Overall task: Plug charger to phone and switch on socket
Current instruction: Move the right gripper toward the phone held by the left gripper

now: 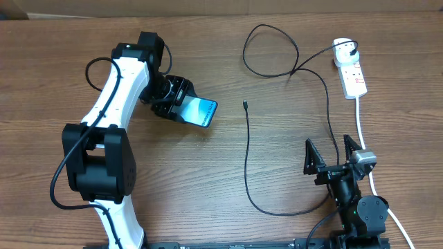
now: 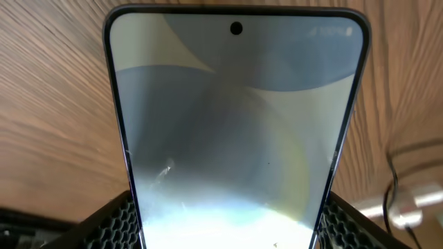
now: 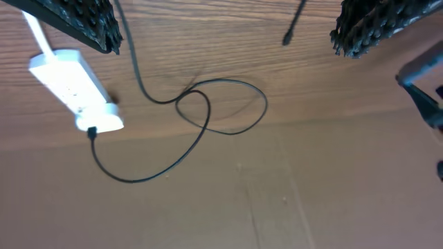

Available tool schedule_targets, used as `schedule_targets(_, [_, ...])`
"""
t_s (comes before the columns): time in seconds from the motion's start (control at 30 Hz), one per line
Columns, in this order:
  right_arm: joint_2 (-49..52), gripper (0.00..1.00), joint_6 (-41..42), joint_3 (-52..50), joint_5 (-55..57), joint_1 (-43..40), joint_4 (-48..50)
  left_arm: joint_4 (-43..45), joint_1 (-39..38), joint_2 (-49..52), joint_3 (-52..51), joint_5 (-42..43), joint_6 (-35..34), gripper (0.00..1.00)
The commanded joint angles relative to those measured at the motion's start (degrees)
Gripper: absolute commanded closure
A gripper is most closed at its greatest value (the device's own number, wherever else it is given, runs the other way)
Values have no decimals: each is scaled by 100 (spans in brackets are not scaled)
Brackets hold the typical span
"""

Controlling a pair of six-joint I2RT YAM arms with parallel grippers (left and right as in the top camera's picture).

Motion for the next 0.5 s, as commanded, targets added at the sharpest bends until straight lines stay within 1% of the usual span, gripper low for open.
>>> schedule_targets(0.0, [13, 0, 540, -55, -684, 35, 35, -24, -31, 7, 173, -435, -118, 96])
schedule_targets(0.17, [361, 0, 1436, 280, -1467, 24, -264, -39, -107, -28, 173, -745, -114, 96])
schedule_targets(0.27, [844, 0, 1683, 636, -1908, 24, -282, -22, -166, -101, 173, -1001, -111, 96])
schedule_targets(0.37, [1639, 0, 1766, 1174, -2498, 24, -293, -17, -227, -205, 192, -1263, -103, 96])
schedule_targets(0.47, [2645, 0, 1764, 1781, -3261, 24, -372, 9, -319, -321, 267, -1519, 7, 96])
